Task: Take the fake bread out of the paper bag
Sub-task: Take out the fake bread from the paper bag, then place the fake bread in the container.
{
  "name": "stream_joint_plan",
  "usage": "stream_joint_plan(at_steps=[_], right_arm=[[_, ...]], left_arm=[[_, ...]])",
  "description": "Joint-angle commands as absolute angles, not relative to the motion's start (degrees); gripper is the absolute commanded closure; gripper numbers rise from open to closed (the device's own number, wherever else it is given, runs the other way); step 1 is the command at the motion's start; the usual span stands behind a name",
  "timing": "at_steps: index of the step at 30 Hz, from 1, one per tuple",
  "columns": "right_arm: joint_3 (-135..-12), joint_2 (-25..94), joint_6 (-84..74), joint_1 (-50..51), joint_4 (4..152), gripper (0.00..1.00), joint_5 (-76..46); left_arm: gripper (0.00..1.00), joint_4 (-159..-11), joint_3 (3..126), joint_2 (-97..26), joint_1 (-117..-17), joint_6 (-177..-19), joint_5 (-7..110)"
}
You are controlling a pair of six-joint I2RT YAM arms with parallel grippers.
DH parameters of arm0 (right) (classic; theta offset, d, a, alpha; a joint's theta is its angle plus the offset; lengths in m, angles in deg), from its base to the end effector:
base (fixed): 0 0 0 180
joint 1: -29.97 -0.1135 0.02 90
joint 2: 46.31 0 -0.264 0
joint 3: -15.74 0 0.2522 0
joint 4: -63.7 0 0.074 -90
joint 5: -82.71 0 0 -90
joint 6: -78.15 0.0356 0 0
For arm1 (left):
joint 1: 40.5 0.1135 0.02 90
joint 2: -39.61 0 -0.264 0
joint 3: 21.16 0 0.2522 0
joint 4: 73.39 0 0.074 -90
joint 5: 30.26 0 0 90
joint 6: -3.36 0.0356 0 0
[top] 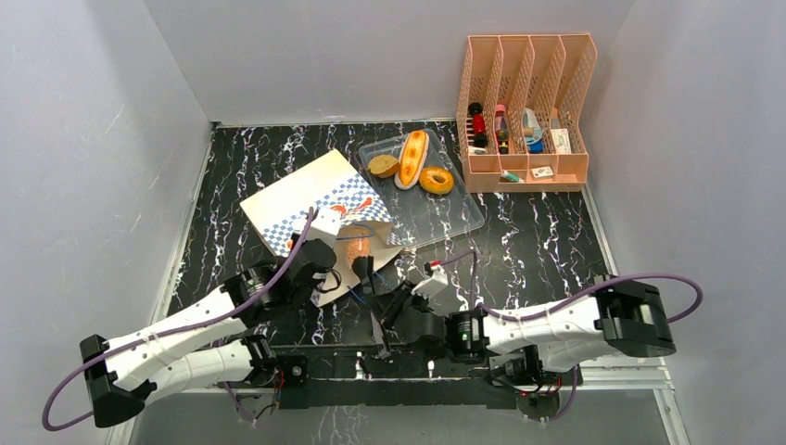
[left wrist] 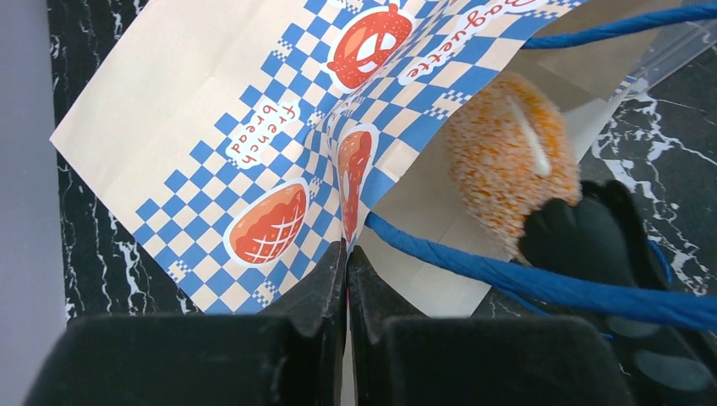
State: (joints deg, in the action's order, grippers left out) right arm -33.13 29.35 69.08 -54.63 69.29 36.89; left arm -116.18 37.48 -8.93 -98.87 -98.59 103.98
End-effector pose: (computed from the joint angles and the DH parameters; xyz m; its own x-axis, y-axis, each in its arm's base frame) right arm 0.0495 0.2603 0.2023 -0.6583 0.5612 -0.5017 -0.0541 0.6295 0.7751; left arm 0.1141 -0.1379 0.3018 -0.3397 0.2686 -0.9014 0.2369 0.9519 0.1944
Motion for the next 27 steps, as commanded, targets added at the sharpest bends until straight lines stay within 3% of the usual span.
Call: stream_joint_plan(at_steps=[1, 14, 27], right_arm=[[-32.73, 23.60, 70.82, -59.40, 76.50, 1.00, 46.30], [-33.59, 12.52, 90.26, -69.90, 105.60, 1.00, 59.49], [-36.38, 9.46, 104.95, -69.25, 126.31, 1.00, 66.41]], left_arm=[[1.00, -119.52, 39.93, -10.70, -98.42, -101.80, 109.73], [1.00, -123.49, 41.65, -10.26, -86.65, -103.19, 102.91], [1.00, -124.97, 42.81, -9.70, -84.36, -103.51, 98.91]])
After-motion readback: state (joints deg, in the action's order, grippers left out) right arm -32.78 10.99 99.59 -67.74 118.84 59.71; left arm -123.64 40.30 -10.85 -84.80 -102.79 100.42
